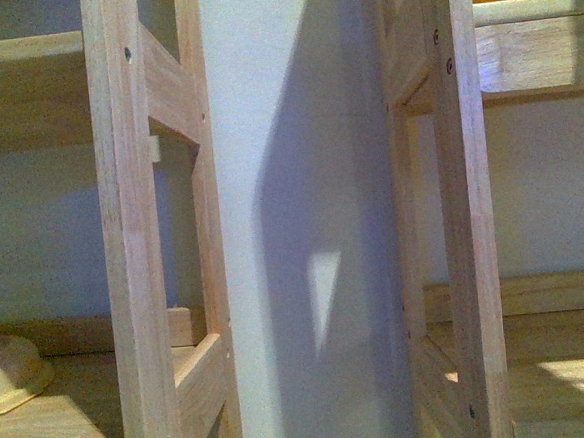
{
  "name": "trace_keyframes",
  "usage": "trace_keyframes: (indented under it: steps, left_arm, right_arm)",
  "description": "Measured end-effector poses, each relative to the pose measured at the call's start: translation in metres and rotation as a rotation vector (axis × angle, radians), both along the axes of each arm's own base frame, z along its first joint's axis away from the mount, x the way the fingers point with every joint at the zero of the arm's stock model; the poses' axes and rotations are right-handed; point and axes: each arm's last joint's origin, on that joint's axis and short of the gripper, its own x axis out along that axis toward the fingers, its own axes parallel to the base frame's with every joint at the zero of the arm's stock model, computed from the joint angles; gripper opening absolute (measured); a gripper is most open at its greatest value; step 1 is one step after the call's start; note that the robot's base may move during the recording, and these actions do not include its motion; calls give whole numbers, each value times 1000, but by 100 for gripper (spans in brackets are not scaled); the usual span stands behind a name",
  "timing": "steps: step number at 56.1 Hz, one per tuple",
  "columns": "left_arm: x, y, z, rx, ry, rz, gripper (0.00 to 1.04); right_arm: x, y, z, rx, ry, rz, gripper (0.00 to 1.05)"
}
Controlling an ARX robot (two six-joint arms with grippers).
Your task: Put away toys
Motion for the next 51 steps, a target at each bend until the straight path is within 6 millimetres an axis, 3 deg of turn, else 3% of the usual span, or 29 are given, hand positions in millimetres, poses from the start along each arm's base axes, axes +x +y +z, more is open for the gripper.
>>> trace_keyframes:
  steps: [13, 17, 20, 27, 34, 41, 45, 51]
  left_arm:
    - [0, 0, 0, 0, 0, 0, 98]
    - [0, 0, 0, 0, 0, 0, 98]
    - [0, 0, 0, 0, 0, 0, 98]
    - [0, 0, 0, 0, 0, 0, 98]
    - [0, 0, 0, 0, 0, 0, 98]
    - [0, 0, 0, 0, 0, 0, 98]
    - [0, 0, 0, 0, 0, 0, 98]
    - [0, 0, 0, 0, 0, 0, 98]
  right_arm:
    - [-92, -14, -13, -33, -39, -54, 98]
    - [-131, -17, -33, -38, -12, -55, 98]
    - [-150, -18, -47, -34, 21, -47, 98]
    - [-203, -19, -99, -3, 91, -18, 98]
    - [-218, -16, -140, 46, 91, -58, 98]
    - [-213, -16, -189, 154, 199, -16, 98]
    - [-209, -10, -226, 221, 262, 11, 98]
    - [-211, 4, -249, 206, 264, 43, 98]
